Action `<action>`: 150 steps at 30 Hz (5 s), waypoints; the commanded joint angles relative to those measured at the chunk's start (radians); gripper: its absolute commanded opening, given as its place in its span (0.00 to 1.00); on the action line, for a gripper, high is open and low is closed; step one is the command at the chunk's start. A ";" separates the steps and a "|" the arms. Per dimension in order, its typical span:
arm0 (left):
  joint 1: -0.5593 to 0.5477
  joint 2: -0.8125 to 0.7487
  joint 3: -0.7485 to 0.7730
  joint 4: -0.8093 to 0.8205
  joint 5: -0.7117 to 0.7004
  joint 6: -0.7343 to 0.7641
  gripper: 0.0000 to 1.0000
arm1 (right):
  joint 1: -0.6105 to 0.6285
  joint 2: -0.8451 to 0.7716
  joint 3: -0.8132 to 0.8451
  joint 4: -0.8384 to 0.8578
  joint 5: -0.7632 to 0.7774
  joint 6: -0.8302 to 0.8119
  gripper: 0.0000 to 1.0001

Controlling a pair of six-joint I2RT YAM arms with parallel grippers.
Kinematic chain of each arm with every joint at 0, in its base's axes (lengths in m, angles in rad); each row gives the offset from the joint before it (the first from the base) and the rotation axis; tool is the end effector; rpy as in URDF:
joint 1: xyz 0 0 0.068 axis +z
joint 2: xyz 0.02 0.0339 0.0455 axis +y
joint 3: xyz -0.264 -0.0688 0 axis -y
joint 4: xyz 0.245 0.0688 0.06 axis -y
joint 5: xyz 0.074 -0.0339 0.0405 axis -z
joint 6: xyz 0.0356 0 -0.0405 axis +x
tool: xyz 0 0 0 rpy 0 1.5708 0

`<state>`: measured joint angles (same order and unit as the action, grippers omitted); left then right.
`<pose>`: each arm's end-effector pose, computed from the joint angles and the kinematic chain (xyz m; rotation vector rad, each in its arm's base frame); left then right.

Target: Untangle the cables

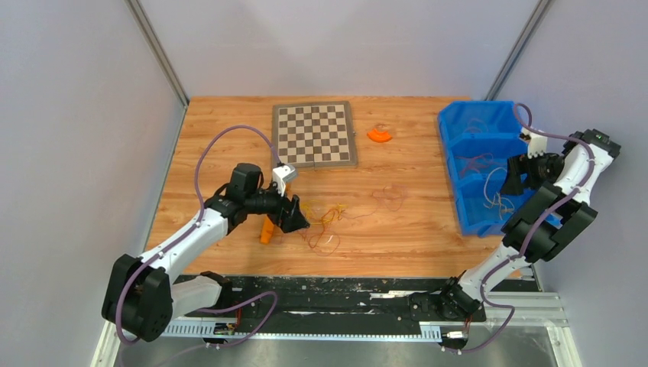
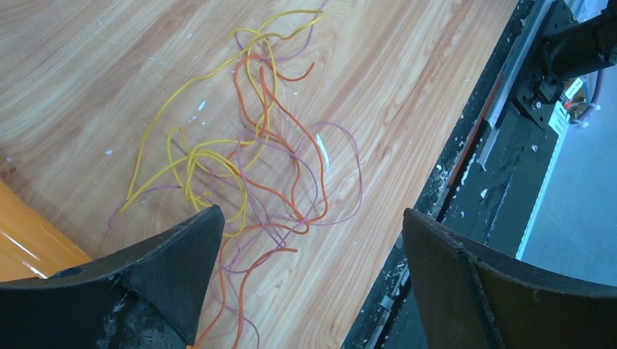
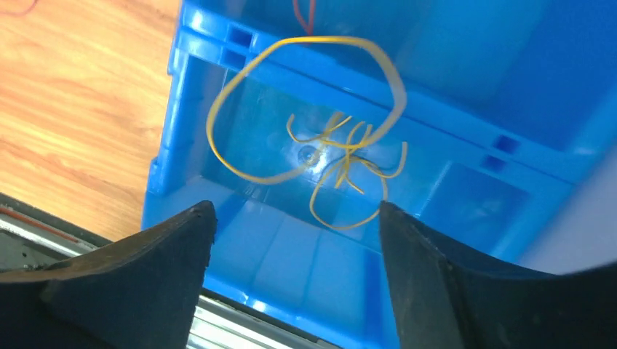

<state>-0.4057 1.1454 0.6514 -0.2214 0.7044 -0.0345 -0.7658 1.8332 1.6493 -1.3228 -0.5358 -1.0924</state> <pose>0.2036 -0.1126 0.2243 0.7872 2.1459 -1.0329 0.2627 -0.2274 0.2783 -0.4540 2.6120 0.3675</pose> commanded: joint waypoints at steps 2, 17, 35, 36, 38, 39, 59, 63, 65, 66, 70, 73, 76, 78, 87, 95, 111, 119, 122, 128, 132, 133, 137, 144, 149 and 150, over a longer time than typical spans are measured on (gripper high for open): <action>0.017 -0.038 0.056 -0.083 -0.022 0.063 1.00 | 0.030 -0.094 0.192 -0.088 -0.036 0.048 0.95; 0.031 0.229 0.121 -0.055 -0.061 -0.088 0.85 | 0.971 -0.279 -0.263 0.387 -0.195 0.666 0.97; 0.088 0.372 0.166 -0.055 0.005 -0.136 0.34 | 1.305 0.086 -0.294 0.689 -0.036 0.747 0.04; 0.091 0.370 0.166 -0.067 0.006 -0.130 0.30 | 1.299 0.049 -0.298 0.682 -0.036 0.750 0.00; 0.099 0.363 0.166 -0.093 -0.004 -0.106 0.22 | 1.278 -0.048 -0.294 0.662 -0.037 0.753 0.00; 0.105 0.360 0.159 -0.108 -0.012 -0.089 0.19 | 1.259 -0.104 -0.283 0.654 -0.037 0.755 0.00; 0.212 0.201 0.083 -0.210 0.040 0.014 0.20 | 0.906 -0.396 0.417 0.625 -0.229 0.899 0.00; 0.214 -0.002 0.113 -0.045 0.172 -0.012 0.70 | 0.906 -0.395 0.413 0.624 -0.323 0.937 0.00; 0.184 -0.066 0.155 0.049 0.139 -0.033 0.93 | 0.908 -0.398 0.420 0.627 -0.362 0.959 0.00; 0.169 -0.075 0.204 0.074 0.124 -0.021 0.98 | 0.908 -0.397 0.427 0.628 -0.383 0.973 0.00; 0.087 -0.027 0.362 0.153 0.077 -0.058 1.00 | 0.915 -0.411 0.420 0.651 -0.499 1.041 0.00; 0.005 0.024 0.433 0.291 0.047 -0.170 1.00 | 0.950 -0.447 0.343 0.679 -0.563 1.056 0.00; -0.089 0.091 0.472 0.443 0.028 -0.224 1.00 | 1.015 -0.474 0.281 0.697 -0.590 1.061 0.00; -0.161 0.146 0.485 0.502 0.021 -0.235 1.00 | 1.043 -0.477 0.273 0.708 -0.596 1.076 0.00; -0.253 0.381 0.383 0.595 0.085 -0.297 0.39 | 1.047 -0.455 0.415 0.771 -0.550 1.180 0.00; -0.236 0.409 0.103 0.587 0.015 -0.329 0.34 | 0.954 -0.354 0.681 0.932 -0.459 1.370 0.00; -0.180 -0.084 0.066 0.541 0.018 -0.159 1.00 | 0.851 -0.454 0.366 1.026 -0.645 1.465 0.00; -0.245 0.173 0.295 0.776 -0.046 -0.112 1.00 | 0.883 -0.496 0.302 1.039 -0.674 1.480 0.00; -0.284 0.298 0.401 0.826 -0.034 -0.101 1.00 | 0.919 -0.482 0.328 1.043 -0.664 1.492 0.00; -0.328 0.486 0.495 0.865 -0.098 -0.112 0.73 | 0.966 -0.431 0.427 1.101 -0.644 1.587 0.00; -0.333 0.507 0.366 0.868 -0.002 -0.074 0.23 | 0.949 -0.387 0.572 1.104 -0.562 1.602 0.00; -0.335 0.496 0.292 0.867 0.004 -0.067 0.22 | 0.937 -0.368 0.620 1.113 -0.544 1.617 0.00; -0.341 0.451 0.080 0.888 -0.015 -0.059 0.06 | 0.894 -0.309 0.733 1.160 -0.506 1.676 0.00; -0.330 0.308 -0.065 0.777 0.005 -0.063 0.25 | 0.830 -0.339 0.660 1.179 -0.462 1.645 0.00; -0.289 0.255 -0.044 0.660 0.067 -0.074 0.00 | 0.827 -0.394 0.509 1.048 -0.556 1.495 0.00; -0.276 0.252 -0.012 0.587 0.089 -0.082 0.00 | 0.827 -0.405 0.458 0.953 -0.600 1.431 0.00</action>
<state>-0.7231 1.4479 0.5655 0.4900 0.7128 -0.1200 0.0639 1.4693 2.2143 -0.1886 -1.0428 0.5030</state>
